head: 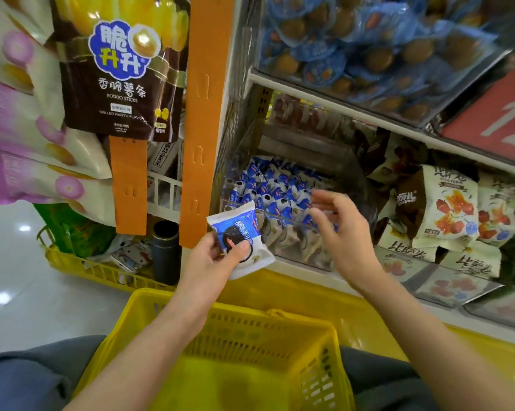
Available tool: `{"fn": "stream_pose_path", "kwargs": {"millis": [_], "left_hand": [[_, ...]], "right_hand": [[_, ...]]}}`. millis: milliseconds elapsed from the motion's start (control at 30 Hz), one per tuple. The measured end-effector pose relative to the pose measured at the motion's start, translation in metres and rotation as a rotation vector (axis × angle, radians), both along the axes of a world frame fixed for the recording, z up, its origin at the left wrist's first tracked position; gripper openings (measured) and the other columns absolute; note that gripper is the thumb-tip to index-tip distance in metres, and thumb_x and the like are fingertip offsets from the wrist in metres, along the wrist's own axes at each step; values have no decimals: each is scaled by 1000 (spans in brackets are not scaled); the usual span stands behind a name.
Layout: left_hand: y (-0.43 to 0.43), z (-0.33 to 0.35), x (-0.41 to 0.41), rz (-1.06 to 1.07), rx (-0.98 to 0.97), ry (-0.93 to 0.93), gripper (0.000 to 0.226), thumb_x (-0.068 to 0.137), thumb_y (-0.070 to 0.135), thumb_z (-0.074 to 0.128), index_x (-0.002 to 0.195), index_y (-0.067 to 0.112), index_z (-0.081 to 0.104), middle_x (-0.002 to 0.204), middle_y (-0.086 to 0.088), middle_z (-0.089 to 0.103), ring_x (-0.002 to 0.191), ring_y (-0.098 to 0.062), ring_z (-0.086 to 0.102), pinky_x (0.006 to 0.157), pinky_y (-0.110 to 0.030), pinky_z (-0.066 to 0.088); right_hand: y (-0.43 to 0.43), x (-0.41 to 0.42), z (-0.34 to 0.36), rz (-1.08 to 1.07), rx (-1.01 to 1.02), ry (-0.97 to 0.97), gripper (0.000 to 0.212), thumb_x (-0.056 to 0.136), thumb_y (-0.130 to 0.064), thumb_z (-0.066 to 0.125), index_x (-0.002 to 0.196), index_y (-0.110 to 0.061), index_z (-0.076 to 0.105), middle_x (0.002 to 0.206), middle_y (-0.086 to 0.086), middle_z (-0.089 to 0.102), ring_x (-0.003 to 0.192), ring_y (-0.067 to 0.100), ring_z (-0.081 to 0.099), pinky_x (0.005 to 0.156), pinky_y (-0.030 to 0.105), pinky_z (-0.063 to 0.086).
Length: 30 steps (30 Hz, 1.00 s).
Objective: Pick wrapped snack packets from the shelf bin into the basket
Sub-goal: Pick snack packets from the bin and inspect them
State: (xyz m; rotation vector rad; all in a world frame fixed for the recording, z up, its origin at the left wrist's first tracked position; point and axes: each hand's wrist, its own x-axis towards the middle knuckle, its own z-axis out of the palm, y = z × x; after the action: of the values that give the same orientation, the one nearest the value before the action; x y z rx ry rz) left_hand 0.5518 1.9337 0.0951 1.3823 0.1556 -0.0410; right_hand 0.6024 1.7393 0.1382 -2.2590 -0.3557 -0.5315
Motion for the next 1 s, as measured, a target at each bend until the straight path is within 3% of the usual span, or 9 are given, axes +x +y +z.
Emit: {"fn": "stream_pose_path", "kwargs": {"millis": [100,300,367,500,633,733,833,900,1000], "left_hand": [[0,6,3,-9,-13,3,32,84,28,64,115,29,56,111,9,65,106,-6,58,100,-38,44],[3,13,3,-23,-47,-3,31,85,26,64,115,26,56,113,6,65,108,-10,58,100,-41,44],[5,13,3,-29,-59,-4,34,85,26,64,117,25,55,114,4,64,109,-12,59,100,-42,45],[8,15,2,-37,-50,-14,33,85,27,64,117,25,54,114,5,64,108,-11,59,98,-39,47],[10,15,2,-44,-25,-24,28,90,29,57,118,25,55,112,5,64,103,-7,58,88,-27,48],[8,14,1,-51,-1,-34,30,95,29,48,124,22,54,116,4,63,109,-9,57,96,-32,45],[6,11,-1,-52,13,-26,33,96,29,44,128,23,50,121,5,60,114,-9,54,102,-34,41],[4,10,-4,-55,12,-26,34,96,29,44,129,22,47,122,6,59,114,-7,53,101,-32,41],[3,8,-8,-47,38,-61,29,95,31,45,123,23,48,115,12,61,102,6,55,80,-14,43]], "right_hand": [[-13,39,16,-124,-193,78,25,92,-20,55,116,-15,59,111,-2,60,87,-4,53,71,0,38],[-15,87,12,-240,-369,523,30,89,-22,60,115,-8,62,122,9,60,106,19,56,87,24,39],[-12,90,7,-227,-452,568,27,88,-26,62,105,-6,66,117,9,64,100,19,58,87,28,42],[-5,89,5,-271,-509,498,18,87,-24,63,70,-20,62,97,8,68,78,14,55,74,29,43],[2,79,14,-347,-531,402,16,91,-26,56,76,-23,59,93,5,66,79,19,58,71,32,47],[5,57,26,-340,-324,99,8,92,-27,54,86,-24,59,84,-3,63,74,14,59,69,33,51],[6,32,39,-238,-111,-185,4,92,-22,54,90,-25,57,82,-12,60,74,2,58,67,19,48],[9,15,42,-165,-10,-201,7,93,-21,53,90,-27,54,80,-17,57,73,-2,57,62,11,46],[15,-9,28,-68,110,-67,14,93,-22,53,84,-33,52,76,-13,60,69,3,59,57,17,49]]}}
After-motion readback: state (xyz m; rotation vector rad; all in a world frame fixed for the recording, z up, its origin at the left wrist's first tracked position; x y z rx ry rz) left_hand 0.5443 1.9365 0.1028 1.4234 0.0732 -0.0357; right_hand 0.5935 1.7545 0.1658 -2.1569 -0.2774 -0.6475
